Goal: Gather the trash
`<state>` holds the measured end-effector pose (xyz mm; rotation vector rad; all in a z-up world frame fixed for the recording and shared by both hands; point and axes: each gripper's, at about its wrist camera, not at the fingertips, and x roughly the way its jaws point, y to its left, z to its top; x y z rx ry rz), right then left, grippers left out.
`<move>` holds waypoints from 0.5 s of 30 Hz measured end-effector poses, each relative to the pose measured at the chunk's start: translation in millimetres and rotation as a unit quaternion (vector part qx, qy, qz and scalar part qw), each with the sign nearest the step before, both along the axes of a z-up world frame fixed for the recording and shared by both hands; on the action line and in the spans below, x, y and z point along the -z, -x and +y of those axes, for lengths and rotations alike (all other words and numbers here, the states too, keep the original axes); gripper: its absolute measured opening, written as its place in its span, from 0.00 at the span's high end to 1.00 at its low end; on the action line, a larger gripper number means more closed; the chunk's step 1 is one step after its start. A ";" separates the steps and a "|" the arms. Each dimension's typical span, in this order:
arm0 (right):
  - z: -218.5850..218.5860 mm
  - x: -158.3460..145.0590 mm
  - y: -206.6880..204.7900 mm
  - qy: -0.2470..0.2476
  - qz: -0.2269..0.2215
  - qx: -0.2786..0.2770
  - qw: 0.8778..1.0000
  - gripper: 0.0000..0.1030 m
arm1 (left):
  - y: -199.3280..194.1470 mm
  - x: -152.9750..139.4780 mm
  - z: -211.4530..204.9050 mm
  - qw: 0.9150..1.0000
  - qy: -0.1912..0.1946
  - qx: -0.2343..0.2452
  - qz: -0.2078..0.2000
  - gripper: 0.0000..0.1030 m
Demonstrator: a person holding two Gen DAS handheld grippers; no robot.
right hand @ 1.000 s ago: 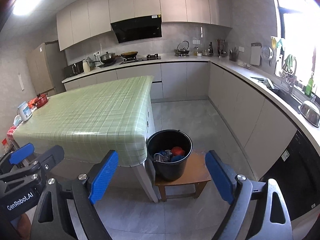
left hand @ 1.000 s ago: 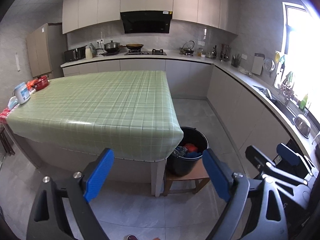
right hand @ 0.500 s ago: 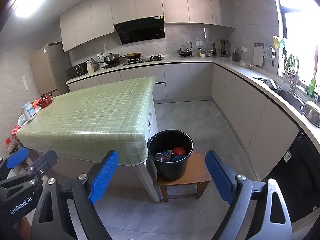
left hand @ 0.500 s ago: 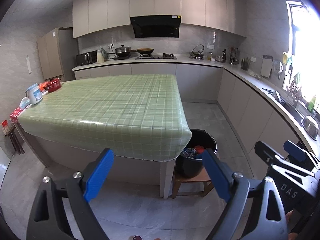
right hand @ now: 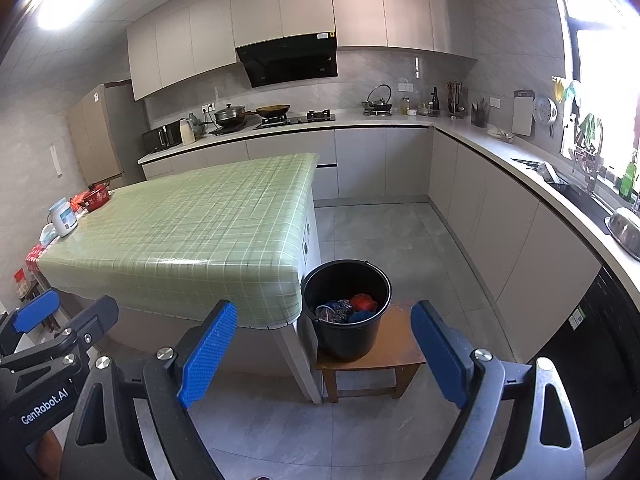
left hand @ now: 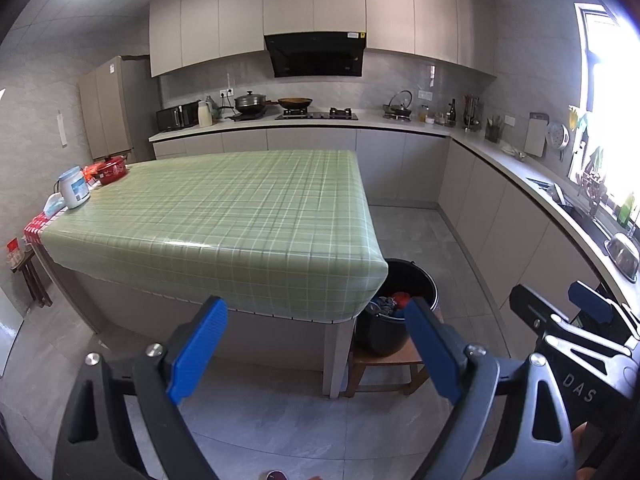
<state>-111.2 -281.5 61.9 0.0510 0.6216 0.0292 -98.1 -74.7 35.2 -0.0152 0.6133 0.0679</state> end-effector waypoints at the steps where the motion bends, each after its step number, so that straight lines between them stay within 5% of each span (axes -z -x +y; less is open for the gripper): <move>1: -0.3 -0.3 -0.1 0.001 0.000 0.000 1.000 0.12 | 0.3 -0.4 0.4 1.000 0.000 0.000 0.000 0.11; 15: -2.3 1.0 -0.5 0.002 0.000 0.002 1.000 0.12 | 1.9 -0.8 3.3 1.000 0.000 0.001 0.003 0.11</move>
